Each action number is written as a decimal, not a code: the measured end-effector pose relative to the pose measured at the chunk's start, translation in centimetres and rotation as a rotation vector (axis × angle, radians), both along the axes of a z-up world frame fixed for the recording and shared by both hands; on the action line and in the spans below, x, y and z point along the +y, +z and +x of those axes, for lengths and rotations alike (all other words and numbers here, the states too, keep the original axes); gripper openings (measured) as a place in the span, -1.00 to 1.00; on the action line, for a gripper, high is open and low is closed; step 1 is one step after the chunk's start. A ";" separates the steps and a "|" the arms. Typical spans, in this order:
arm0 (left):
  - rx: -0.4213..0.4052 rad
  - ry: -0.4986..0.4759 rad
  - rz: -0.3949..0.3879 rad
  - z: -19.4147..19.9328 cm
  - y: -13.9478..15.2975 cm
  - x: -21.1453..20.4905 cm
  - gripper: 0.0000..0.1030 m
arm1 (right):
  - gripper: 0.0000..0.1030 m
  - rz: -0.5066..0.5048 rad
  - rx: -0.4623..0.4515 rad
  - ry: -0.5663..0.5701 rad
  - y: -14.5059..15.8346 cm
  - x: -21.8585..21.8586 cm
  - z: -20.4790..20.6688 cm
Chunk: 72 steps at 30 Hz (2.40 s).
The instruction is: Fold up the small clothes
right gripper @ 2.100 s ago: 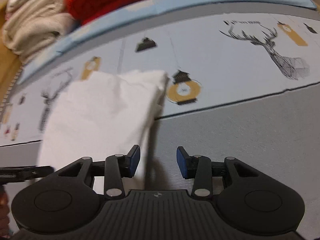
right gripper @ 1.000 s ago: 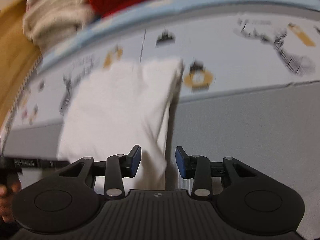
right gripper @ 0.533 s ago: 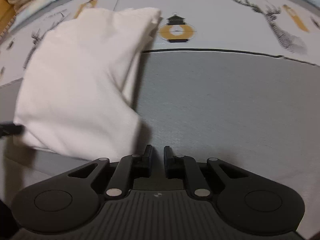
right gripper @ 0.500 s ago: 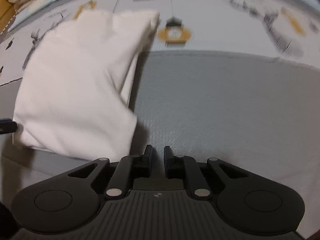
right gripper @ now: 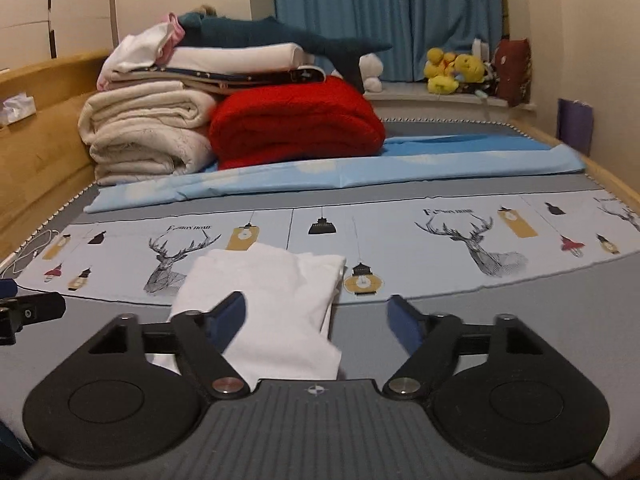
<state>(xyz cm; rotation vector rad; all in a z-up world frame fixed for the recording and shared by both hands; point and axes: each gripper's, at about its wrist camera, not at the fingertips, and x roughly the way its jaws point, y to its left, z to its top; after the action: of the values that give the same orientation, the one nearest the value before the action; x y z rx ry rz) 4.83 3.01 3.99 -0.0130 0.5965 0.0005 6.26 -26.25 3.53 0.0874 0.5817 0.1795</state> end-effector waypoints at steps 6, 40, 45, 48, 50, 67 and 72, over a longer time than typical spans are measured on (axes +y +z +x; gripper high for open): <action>-0.033 0.002 0.011 -4.8 -3.3 -1.2 0.99 | 0.68 -0.047 0.054 0.004 -2.1 0.7 -3.7; 0.075 0.068 -0.032 -1.7 -6.7 -1.2 0.99 | 0.98 -0.139 0.077 0.002 -4.6 2.3 -2.3; 0.079 0.066 -0.035 -1.5 -6.8 -1.2 0.99 | 0.98 -0.142 0.078 -0.002 -4.6 2.4 -2.0; 0.082 0.063 -0.034 -1.4 -6.8 -1.3 0.99 | 0.98 -0.141 0.077 -0.005 -4.7 2.4 -2.0; 0.083 0.063 -0.034 -1.4 -6.9 -1.4 0.99 | 0.98 -0.142 0.078 -0.005 -4.7 2.3 -2.0; 0.101 0.062 -0.032 -1.0 -7.2 -1.6 0.99 | 0.98 -0.137 0.078 -0.009 -4.5 2.3 -1.9; 0.101 0.063 -0.033 -1.0 -7.3 -1.5 0.99 | 0.98 -0.140 0.076 -0.005 -4.5 2.3 -1.9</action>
<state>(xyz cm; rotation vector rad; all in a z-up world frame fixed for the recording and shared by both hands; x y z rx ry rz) 3.86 1.47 -3.27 -0.0637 0.6973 0.0525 4.38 -23.93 -0.95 -0.0401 0.6681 0.1308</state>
